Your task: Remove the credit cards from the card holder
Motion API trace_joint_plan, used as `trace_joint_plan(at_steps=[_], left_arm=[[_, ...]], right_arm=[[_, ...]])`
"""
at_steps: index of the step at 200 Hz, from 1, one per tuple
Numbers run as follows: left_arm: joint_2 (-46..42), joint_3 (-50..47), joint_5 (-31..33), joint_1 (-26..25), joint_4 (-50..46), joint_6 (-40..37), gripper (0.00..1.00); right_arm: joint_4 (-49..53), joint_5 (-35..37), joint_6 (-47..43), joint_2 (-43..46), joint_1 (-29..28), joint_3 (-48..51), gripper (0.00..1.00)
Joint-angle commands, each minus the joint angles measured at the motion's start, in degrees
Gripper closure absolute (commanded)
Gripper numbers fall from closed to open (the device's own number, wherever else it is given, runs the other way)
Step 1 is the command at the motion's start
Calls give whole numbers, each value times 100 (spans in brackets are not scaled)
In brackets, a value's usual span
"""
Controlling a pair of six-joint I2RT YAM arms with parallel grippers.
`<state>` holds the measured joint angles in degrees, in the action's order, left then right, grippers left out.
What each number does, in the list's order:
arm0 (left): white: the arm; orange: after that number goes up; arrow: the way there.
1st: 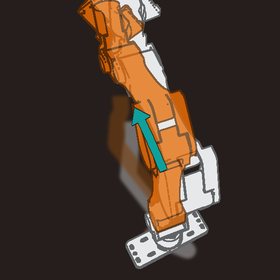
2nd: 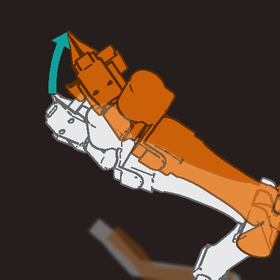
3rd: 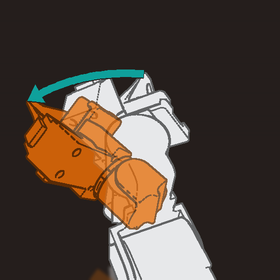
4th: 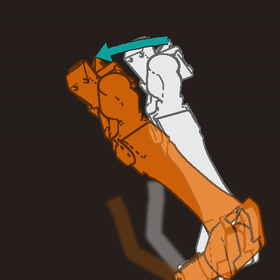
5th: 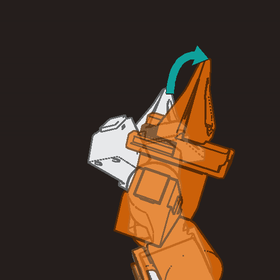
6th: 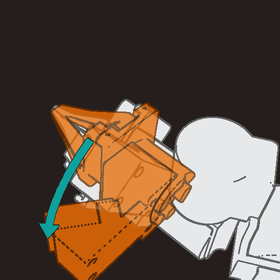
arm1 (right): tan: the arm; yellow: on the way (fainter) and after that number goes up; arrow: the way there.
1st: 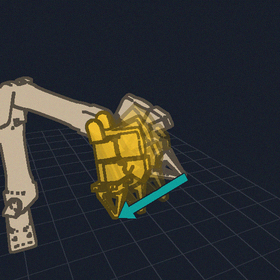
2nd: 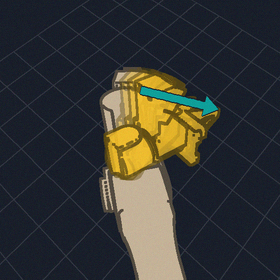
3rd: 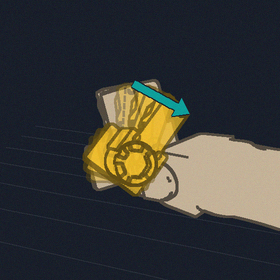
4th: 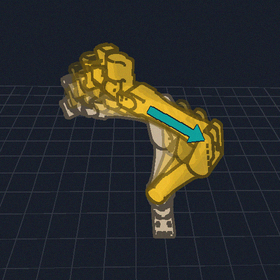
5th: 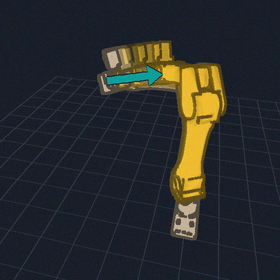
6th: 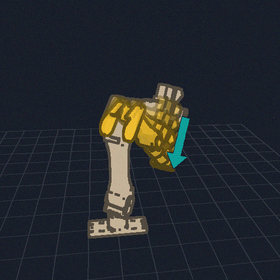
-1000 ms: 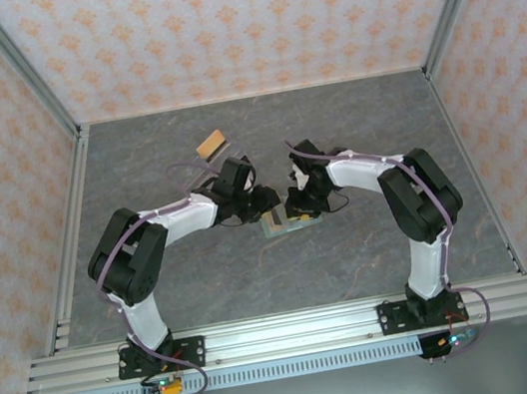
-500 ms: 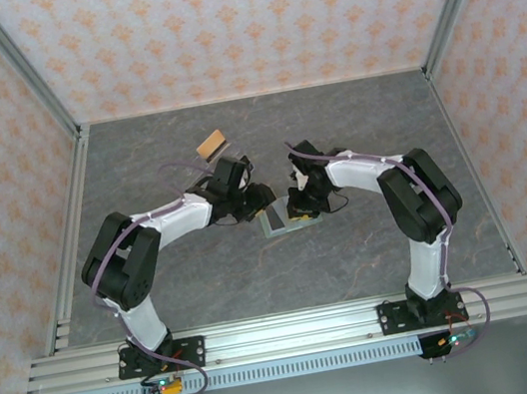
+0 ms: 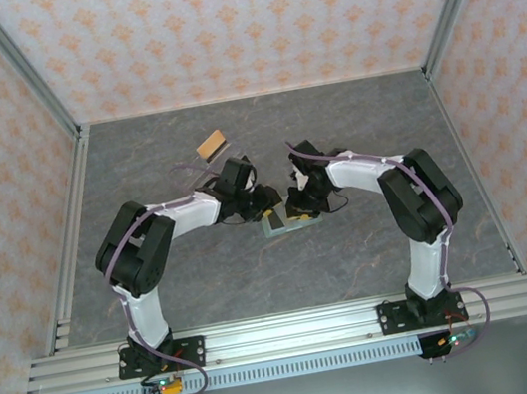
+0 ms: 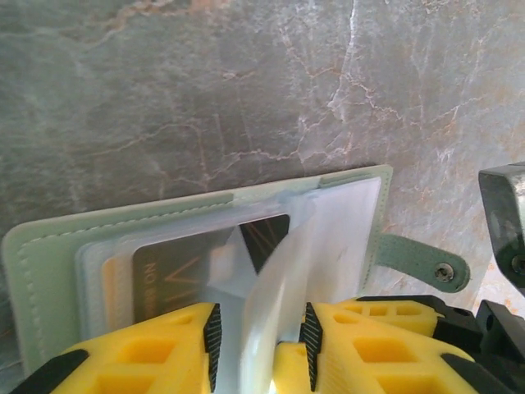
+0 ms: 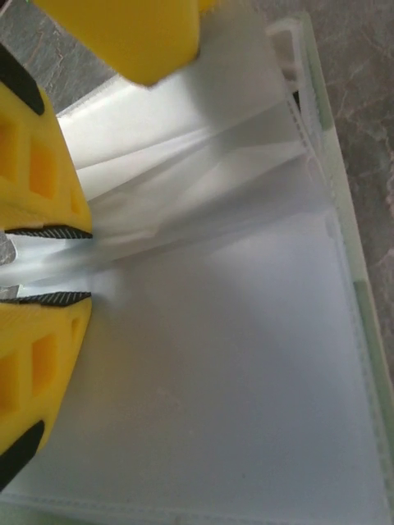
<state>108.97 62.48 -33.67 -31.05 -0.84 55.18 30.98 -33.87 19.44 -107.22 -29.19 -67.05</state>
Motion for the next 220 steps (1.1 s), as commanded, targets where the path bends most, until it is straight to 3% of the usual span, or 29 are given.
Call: trace_joint_plan(at_steps=[1,43,73,141,220], left_arm=[[246,245,-189,-116,176,36,68],[353,493,-392,-194,424,169,69],[540,757,-512,-244,499,168,60],[843,1161,-543,-281,416,185,52],[-522,236,538,94,-658,-321,57]], right_arm=[[62,154,-123,361,124,108,68],[382,442,-254,1115,224,380,62],[456,863,-221,1678,276,658,59],[369,1163,18,1798,313,614,59],[-538,-316,179,793,306,202,64]])
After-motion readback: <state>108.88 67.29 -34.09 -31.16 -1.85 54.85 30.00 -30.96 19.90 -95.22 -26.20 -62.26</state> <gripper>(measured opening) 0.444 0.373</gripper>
